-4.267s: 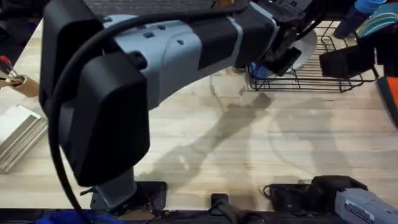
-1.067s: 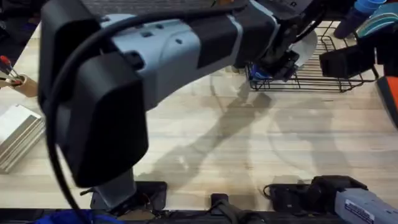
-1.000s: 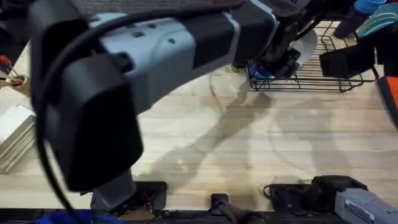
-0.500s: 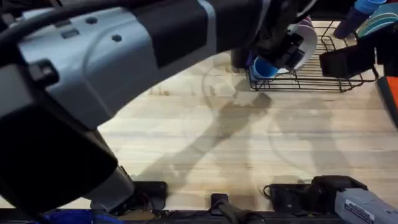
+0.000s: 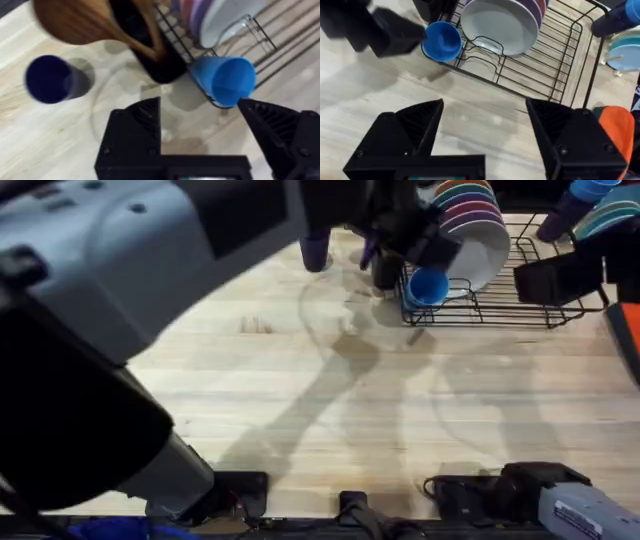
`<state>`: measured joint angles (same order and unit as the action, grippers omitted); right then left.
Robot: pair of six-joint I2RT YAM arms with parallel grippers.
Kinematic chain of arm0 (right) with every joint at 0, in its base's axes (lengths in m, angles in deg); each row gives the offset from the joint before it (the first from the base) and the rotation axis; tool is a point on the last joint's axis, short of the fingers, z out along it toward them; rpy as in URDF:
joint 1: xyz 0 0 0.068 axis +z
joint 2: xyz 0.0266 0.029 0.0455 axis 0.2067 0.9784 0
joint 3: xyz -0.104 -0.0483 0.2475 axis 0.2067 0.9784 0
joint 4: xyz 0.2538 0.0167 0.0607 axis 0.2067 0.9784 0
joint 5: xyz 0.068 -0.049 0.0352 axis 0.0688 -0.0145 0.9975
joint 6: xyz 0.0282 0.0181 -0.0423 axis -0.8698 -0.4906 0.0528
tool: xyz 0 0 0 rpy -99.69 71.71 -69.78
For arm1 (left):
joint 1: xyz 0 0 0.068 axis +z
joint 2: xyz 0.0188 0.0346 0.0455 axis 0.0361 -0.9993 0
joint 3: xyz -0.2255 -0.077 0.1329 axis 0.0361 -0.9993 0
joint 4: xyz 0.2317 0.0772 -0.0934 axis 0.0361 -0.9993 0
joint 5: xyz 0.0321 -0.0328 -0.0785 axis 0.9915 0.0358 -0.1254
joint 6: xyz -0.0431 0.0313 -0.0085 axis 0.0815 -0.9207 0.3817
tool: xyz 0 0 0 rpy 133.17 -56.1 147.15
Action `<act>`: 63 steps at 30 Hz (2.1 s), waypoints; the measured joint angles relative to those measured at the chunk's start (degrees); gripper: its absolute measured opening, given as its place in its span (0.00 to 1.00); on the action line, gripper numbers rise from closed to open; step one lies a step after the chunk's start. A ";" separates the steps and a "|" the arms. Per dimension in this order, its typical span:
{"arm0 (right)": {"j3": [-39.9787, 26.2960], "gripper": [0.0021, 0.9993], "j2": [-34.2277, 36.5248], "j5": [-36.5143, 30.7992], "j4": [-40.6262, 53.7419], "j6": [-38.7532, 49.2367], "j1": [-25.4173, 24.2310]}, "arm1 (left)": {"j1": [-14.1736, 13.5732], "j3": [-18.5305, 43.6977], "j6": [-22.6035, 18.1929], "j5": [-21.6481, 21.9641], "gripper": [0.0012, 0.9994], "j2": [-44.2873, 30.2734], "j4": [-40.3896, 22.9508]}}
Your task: Pick up the cup on the table and put them onto the rack.
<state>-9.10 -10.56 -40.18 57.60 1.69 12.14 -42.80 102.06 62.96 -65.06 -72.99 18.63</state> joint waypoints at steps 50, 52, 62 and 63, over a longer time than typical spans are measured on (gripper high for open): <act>0.00 1.00 0.00 0.00 -0.27 1.68 0.00 | 19.26 0.04 -15.50 -4.10 0.99 -7.96 7.72; 0.00 1.00 0.00 0.00 -0.28 1.70 0.00 | 19.26 0.04 -15.50 -4.10 0.99 -8.31 7.73; 0.00 1.00 0.00 0.00 -0.28 1.70 0.00 | 19.26 0.04 -15.48 -4.76 0.99 -13.58 7.89; 0.00 1.00 0.01 0.00 -0.28 1.70 0.00 | 19.26 0.04 -15.50 -4.98 0.99 -13.91 7.98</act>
<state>-9.10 -10.55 -40.18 57.32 3.39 12.14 -23.54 102.10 47.47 -70.04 -86.89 26.61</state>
